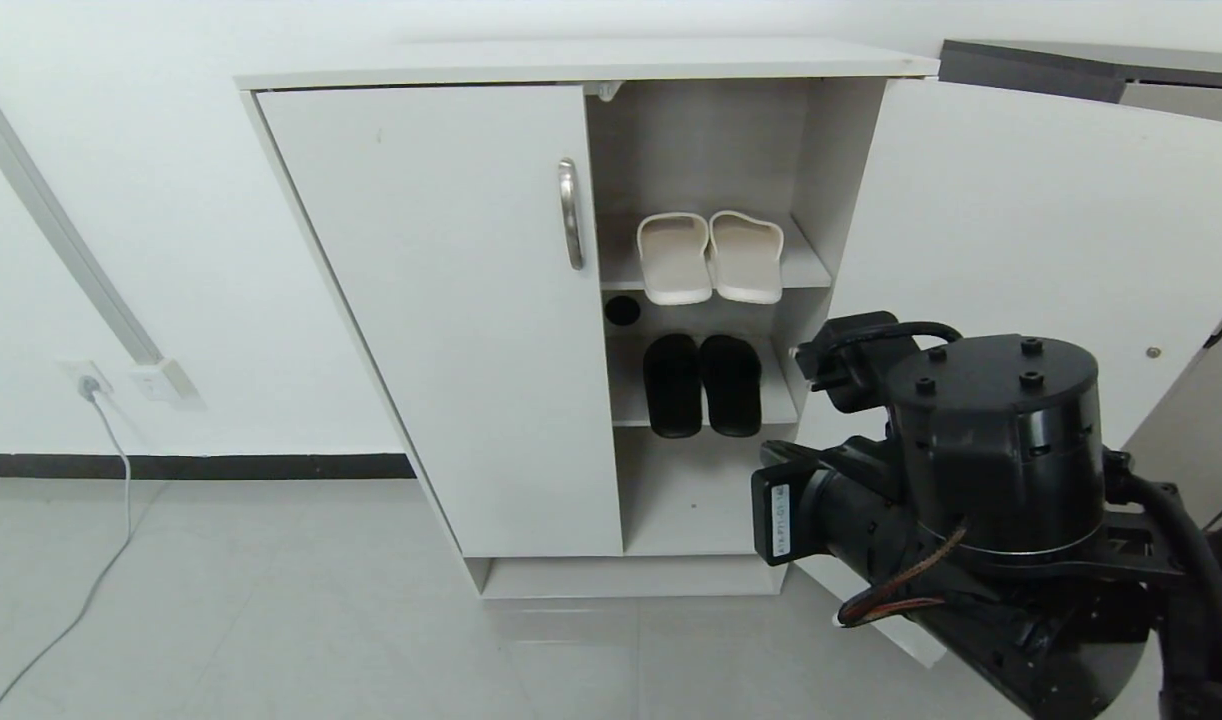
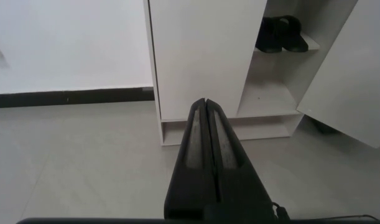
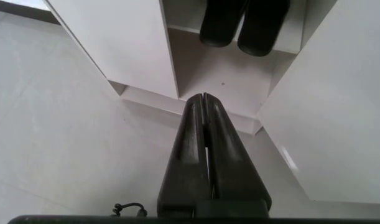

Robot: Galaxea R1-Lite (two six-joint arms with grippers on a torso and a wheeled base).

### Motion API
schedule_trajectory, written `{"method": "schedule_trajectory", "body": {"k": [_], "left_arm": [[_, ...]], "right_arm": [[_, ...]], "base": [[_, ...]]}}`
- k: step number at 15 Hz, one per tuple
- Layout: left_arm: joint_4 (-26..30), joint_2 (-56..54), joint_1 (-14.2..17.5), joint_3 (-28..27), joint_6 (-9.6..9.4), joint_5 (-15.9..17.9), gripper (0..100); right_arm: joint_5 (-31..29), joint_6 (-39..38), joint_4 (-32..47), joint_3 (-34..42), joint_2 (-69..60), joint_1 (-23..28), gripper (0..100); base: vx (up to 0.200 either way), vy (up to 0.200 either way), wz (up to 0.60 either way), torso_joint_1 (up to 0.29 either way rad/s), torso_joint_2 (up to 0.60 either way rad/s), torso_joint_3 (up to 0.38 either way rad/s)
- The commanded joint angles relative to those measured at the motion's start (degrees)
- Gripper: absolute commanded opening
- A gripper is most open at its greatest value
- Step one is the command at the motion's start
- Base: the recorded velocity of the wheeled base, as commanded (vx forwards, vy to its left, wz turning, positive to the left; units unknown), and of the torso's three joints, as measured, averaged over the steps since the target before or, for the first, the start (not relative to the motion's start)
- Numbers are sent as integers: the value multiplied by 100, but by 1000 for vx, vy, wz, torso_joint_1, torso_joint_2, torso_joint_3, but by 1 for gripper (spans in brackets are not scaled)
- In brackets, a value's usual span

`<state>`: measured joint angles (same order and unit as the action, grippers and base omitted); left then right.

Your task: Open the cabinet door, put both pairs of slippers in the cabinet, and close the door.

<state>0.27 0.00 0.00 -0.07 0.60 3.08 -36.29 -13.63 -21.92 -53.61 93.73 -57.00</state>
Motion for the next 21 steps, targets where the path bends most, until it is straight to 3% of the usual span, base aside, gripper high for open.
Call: {"method": "schedule_trajectory", "body": {"k": [1, 7, 21], "left_arm": [[0, 0, 0, 7, 2, -1, 0], [0, 0, 0, -1, -7, 17, 0], [0, 0, 0, -1, -16, 17, 0]], "right_arm": [[-1, 1, -5, 35, -4, 14, 0], [-10, 1, -14, 53, -4, 14, 0], [8, -8, -49, 97, 110, -13, 0]], "base": [[0, 0, 0, 0, 0, 0], [0, 0, 0, 0, -24, -27], [0, 0, 0, 82, -418, -345]]}}
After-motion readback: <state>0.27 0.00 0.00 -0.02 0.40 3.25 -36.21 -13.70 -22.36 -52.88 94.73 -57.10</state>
